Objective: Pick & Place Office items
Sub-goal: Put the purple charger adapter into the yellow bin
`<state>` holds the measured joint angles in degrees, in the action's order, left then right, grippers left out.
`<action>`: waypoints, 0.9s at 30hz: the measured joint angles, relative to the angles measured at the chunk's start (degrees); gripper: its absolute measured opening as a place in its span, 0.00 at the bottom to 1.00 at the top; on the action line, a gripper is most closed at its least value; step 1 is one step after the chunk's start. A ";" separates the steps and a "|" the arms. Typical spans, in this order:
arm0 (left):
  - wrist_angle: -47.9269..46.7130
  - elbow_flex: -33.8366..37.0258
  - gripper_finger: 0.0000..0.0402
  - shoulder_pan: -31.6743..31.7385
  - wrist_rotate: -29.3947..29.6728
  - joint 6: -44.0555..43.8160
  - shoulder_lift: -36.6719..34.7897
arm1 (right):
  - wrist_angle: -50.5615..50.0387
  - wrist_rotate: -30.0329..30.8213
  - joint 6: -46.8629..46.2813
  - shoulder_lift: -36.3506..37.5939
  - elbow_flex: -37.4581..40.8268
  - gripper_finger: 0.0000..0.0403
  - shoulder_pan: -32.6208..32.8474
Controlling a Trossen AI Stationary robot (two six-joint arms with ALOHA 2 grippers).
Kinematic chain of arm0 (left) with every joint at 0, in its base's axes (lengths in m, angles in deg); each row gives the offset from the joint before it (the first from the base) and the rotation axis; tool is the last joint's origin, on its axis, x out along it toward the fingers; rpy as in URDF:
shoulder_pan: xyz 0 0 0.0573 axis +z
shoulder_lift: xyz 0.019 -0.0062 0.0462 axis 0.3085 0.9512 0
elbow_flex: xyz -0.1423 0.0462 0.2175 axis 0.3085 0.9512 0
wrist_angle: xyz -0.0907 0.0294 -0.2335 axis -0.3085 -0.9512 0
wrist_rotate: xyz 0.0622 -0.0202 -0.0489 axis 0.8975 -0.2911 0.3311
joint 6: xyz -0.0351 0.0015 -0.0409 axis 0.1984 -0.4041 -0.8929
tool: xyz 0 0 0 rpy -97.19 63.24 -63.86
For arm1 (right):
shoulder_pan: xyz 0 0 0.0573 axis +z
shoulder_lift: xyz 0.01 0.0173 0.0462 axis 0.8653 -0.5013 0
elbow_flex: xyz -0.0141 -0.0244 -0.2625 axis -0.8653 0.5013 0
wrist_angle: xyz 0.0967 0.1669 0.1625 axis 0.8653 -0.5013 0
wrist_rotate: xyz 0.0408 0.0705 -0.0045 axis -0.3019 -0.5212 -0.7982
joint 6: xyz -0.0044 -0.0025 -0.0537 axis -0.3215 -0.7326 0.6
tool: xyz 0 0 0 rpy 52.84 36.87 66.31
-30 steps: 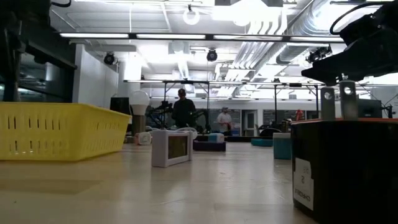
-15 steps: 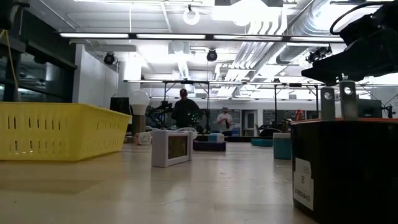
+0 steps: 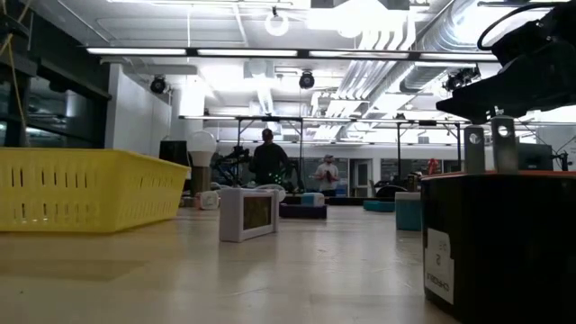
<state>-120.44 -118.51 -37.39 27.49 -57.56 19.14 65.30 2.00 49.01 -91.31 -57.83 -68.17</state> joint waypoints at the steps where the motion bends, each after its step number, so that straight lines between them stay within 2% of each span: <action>1: 0.21 0.00 0.64 0.37 0.02 -0.21 0.23 | 0.01 0.00 -0.01 0.00 0.02 0.62 0.00; 7: 4.67 0.00 0.64 2.90 0.06 -1.60 2.24 | 0.00 0.00 0.00 -0.01 0.02 0.62 0.00; 14: 5.22 0.00 0.64 5.28 -1.94 -1.52 5.45 | 0.00 0.00 -0.01 -0.01 0.02 0.62 0.00; 27: 6.24 0.02 0.64 5.53 -2.39 -3.22 10.34 | 0.02 -0.01 -0.01 0.00 0.01 0.62 0.00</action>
<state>-114.21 -118.49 -31.85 25.10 -60.78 29.48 65.32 1.99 49.00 -91.31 -57.82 -68.17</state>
